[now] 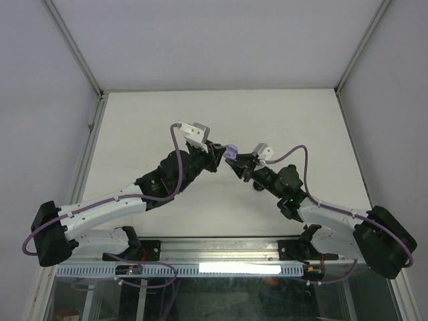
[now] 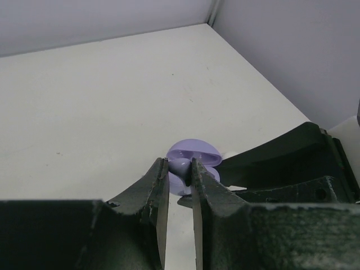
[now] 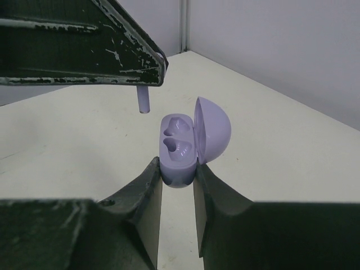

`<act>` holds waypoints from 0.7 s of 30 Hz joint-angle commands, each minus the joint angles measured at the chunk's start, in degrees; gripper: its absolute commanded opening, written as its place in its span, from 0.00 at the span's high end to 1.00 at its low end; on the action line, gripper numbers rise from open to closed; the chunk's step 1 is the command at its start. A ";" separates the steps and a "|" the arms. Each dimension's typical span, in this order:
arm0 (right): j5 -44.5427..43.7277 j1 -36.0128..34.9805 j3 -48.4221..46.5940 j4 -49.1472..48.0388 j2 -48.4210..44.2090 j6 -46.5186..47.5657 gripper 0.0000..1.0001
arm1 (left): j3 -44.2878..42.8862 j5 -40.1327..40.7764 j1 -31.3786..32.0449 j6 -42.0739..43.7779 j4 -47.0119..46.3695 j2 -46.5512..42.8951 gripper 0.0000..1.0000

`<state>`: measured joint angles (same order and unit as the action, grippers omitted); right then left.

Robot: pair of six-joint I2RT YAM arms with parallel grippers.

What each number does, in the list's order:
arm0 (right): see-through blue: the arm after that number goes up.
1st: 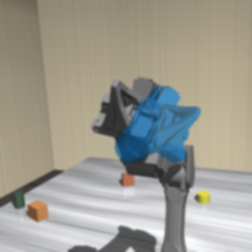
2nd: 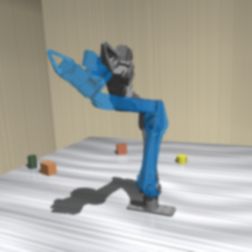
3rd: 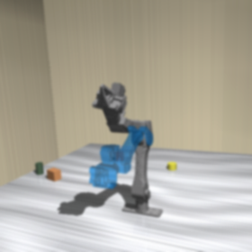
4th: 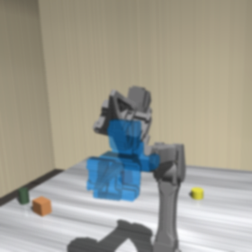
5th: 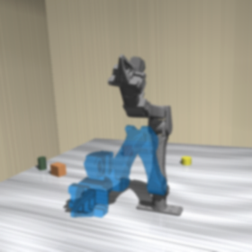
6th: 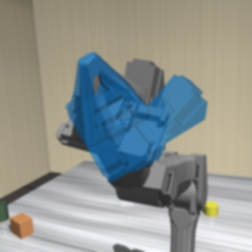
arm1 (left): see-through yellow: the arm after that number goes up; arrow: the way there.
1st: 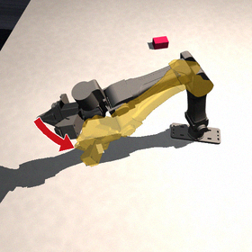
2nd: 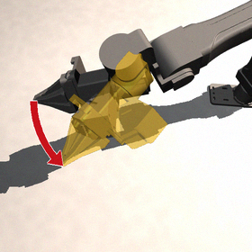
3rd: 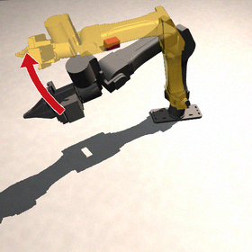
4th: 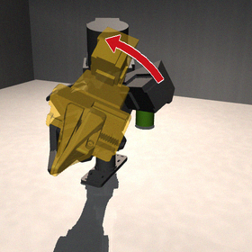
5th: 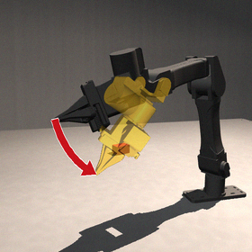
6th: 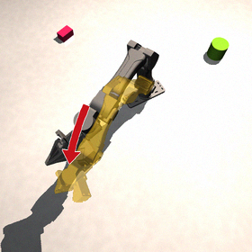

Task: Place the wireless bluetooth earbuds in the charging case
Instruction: Place the earbud in the charging case.

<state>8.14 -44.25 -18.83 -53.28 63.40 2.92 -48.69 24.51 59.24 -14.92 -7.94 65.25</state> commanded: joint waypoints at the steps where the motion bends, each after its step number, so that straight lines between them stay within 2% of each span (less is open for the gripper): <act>1: 0.43 -0.44 0.34 -5.24 -1.39 -0.76 1.00 | 0.69 -1.23 1.36 5.36 -10.32 0.67 0.92; 21: -0.19 -0.51 1.82 -5.76 -4.75 -1.05 1.00 | 1.57 -1.20 2.94 10.46 -12.20 4.50 0.91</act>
<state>8.36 -44.47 -16.99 -54.41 60.47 2.42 -47.13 23.88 61.25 -6.52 -16.86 69.23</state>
